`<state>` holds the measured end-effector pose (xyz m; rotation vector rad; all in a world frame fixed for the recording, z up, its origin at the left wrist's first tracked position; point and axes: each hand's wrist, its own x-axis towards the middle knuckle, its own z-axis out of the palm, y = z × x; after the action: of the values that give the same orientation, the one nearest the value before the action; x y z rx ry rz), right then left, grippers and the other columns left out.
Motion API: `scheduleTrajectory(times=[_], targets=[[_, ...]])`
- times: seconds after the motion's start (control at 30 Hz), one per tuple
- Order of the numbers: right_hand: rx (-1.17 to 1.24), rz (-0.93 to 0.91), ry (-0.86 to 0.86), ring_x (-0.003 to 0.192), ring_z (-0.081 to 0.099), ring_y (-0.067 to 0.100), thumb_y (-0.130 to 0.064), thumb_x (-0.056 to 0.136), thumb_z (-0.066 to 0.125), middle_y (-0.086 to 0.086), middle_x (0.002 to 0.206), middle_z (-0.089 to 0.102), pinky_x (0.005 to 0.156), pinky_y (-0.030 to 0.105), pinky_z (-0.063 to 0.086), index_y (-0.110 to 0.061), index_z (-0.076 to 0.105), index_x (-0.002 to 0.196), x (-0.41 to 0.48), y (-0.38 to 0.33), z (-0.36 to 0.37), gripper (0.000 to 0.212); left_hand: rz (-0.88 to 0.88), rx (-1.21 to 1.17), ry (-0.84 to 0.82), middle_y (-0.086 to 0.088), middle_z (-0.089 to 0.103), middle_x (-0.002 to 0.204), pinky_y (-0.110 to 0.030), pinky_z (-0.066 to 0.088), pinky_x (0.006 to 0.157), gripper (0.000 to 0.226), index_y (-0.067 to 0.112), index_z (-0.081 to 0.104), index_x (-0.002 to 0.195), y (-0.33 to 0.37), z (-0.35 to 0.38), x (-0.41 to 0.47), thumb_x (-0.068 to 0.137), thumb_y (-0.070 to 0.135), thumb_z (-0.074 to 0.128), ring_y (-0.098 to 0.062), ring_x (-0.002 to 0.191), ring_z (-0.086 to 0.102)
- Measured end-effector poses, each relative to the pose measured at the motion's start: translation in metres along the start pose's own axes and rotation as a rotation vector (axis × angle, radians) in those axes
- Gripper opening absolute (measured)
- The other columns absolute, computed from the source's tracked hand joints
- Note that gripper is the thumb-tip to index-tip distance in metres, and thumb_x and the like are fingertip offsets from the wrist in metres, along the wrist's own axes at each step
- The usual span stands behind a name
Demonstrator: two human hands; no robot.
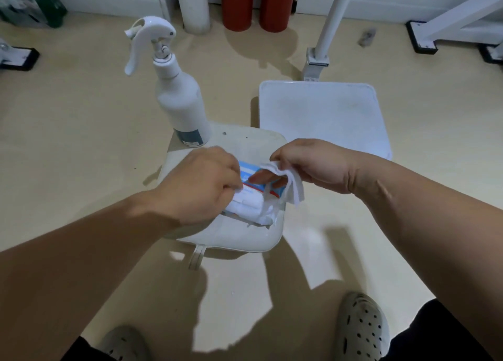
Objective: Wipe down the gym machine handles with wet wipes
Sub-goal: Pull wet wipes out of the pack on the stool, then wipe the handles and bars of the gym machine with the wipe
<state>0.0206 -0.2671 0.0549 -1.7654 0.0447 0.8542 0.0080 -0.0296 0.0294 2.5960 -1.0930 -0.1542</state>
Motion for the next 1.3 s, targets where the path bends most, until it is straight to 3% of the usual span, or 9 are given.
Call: scheduleTrajectory(times=[0.07,0.13,0.27,0.47,0.67,0.77,0.87,0.93,1.3], targets=[[-0.005,-0.025,0.008,0.067,0.054,0.024,-0.011,0.086,0.045,0.021,0.087,0.073,0.062,0.025,0.039,0.019,0.054,0.084,0.002,0.000,0.000,0.031,0.022,0.077,-0.093,0.001,0.067,0.093,-0.037,0.046,0.071,0.033,0.023,0.076,0.074,0.000,0.006,-0.004,0.078,0.025,0.043,-0.031,0.079,0.059],[-0.027,-0.029,0.014,0.084,0.059,0.028,-0.018,0.080,0.049,0.020,0.102,0.074,0.075,0.036,0.044,0.020,0.058,0.097,-0.001,-0.004,0.000,0.043,0.021,0.222,-0.125,0.001,0.063,0.096,-0.034,0.033,0.069,0.029,0.024,0.071,0.070,0.003,0.009,-0.007,0.078,0.025,0.043,-0.029,0.082,0.054],[-0.056,-0.086,0.094,0.077,0.047,0.024,-0.022,0.073,0.062,0.019,0.077,0.052,0.076,0.038,0.037,0.016,0.055,0.081,-0.001,-0.013,-0.005,0.040,-0.004,0.231,-0.071,0.003,0.063,0.097,-0.033,0.028,0.069,0.031,0.028,0.075,0.074,0.008,0.015,-0.011,0.076,0.028,0.044,-0.028,0.085,0.054],[0.041,-0.196,0.198,0.074,0.045,0.022,-0.035,0.070,0.078,0.012,0.076,0.058,0.071,0.041,0.033,-0.011,0.074,0.075,-0.027,-0.060,-0.012,0.025,-0.518,-0.589,0.413,0.014,0.072,0.095,-0.024,0.050,0.082,0.009,0.034,0.070,0.093,0.044,-0.033,0.011,0.083,0.032,0.072,-0.008,0.089,0.065],[0.134,-0.236,0.252,0.077,0.056,0.017,-0.015,0.086,0.075,0.018,0.080,0.067,0.076,0.034,0.043,-0.007,0.074,0.081,-0.087,-0.128,-0.023,0.010,-0.669,-0.985,0.492,0.015,0.071,0.098,-0.007,0.046,0.075,0.026,0.037,0.069,0.104,0.094,-0.144,0.043,0.092,0.015,0.071,0.005,0.083,0.064],[0.217,-0.304,0.394,0.078,0.061,0.021,-0.009,0.081,0.077,0.019,0.079,0.070,0.079,0.036,0.047,-0.013,0.075,0.078,-0.129,-0.179,-0.030,0.005,-0.712,-1.070,0.510,0.009,0.076,0.090,-0.014,0.053,0.075,0.024,0.028,0.073,0.095,0.125,-0.204,0.049,0.083,0.008,0.080,-0.004,0.082,0.071],[0.281,-0.339,0.464,0.058,0.059,0.004,0.007,0.083,0.073,-0.009,0.060,0.066,0.064,0.015,0.046,-0.008,0.066,0.073,-0.181,-0.231,-0.031,0.019,-0.708,-1.112,0.475,0.004,0.077,0.084,-0.027,0.058,0.078,0.030,0.027,0.075,0.085,0.164,-0.263,0.050,0.076,-0.001,0.083,-0.014,0.078,0.073],[0.315,-0.310,0.472,0.055,0.055,0.003,0.009,0.084,0.071,-0.007,0.059,0.061,0.057,0.012,0.043,-0.008,0.062,0.071,-0.219,-0.263,-0.028,0.022,-0.691,-1.106,0.439,0.005,0.078,0.083,-0.034,0.058,0.083,0.026,0.025,0.076,0.084,0.194,-0.303,0.047,0.077,0.001,0.082,-0.016,0.081,0.073],[0.230,-0.277,0.454,0.076,0.052,0.018,-0.019,0.077,0.084,0.006,0.077,0.059,0.076,0.035,0.043,-0.016,0.068,0.078,-0.414,-0.424,-0.053,0.017,-0.645,-1.131,0.466,0.011,0.076,0.086,-0.024,0.051,0.075,0.010,0.025,0.074,0.084,0.331,-0.515,0.034,0.087,0.016,0.077,-0.009,0.078,0.066]])
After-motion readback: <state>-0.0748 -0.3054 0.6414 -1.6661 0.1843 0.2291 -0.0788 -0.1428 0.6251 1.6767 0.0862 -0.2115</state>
